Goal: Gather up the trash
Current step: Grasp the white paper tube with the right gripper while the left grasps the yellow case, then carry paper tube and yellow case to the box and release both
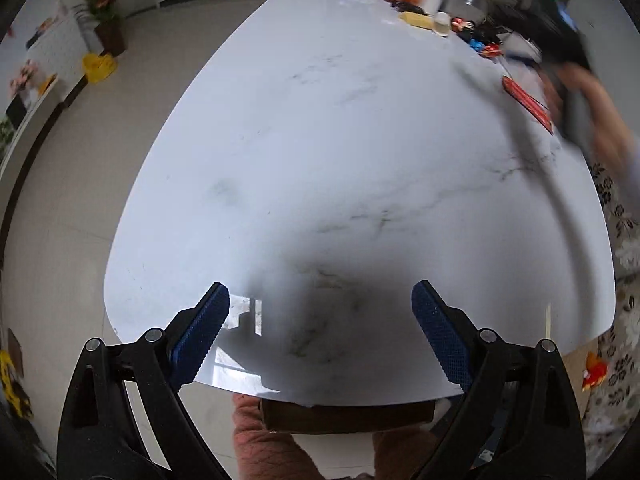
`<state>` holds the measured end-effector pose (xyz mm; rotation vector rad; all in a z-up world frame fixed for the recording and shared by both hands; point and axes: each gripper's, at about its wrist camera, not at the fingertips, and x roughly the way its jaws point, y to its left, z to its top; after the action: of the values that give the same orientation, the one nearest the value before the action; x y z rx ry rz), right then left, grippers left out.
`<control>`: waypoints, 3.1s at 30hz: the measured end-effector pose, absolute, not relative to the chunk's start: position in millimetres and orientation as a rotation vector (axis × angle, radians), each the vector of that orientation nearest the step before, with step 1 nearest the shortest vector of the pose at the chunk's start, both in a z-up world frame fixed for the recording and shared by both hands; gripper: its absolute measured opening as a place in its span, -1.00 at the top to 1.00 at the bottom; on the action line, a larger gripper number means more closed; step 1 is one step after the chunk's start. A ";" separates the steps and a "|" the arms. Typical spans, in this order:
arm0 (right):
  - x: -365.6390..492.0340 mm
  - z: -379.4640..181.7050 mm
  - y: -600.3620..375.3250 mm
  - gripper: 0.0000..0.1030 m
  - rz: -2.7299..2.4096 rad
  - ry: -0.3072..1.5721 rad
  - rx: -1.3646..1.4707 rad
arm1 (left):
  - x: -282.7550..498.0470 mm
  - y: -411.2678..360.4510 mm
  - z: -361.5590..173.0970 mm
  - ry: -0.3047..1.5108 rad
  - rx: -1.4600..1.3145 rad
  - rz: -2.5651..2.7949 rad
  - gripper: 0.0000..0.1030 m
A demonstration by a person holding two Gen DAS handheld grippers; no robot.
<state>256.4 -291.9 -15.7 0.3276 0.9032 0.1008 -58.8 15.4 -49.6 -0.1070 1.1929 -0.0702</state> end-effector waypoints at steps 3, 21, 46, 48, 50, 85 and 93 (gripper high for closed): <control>350.7 -30.5 -304.1 -0.43 -0.034 0.889 0.451 | -60.7 23.6 -59.6 1.208 -0.140 -0.047 -0.75; 289.4 15.4 -322.8 0.25 0.157 0.866 0.416 | 129.3 -14.9 -32.9 0.987 -0.101 -0.260 -0.75; 38.8 29.3 -413.2 0.25 0.199 0.820 0.478 | 429.9 -200.2 -83.3 1.049 0.025 -0.067 -0.31; 39.7 32.5 -406.4 0.25 0.201 0.814 0.453 | 413.7 -194.8 -75.0 1.040 0.036 -0.071 -0.31; 38.0 32.9 -400.0 0.25 0.202 0.815 0.436 | 391.2 -191.9 -63.4 1.028 0.071 -0.075 -0.30; -211.3 -154.9 -159.9 0.25 0.605 1.496 -0.050 | -189.7 -29.4 -207.1 1.613 0.236 -0.301 -0.31; -219.6 -285.3 -170.0 -0.32 0.334 1.524 -0.248 | -199.1 -51.6 -347.3 1.781 0.227 -0.219 -0.50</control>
<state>-219.6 -170.0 -285.3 -0.2481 1.5238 0.3338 -199.1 -51.6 -347.3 0.2267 1.7814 -0.2187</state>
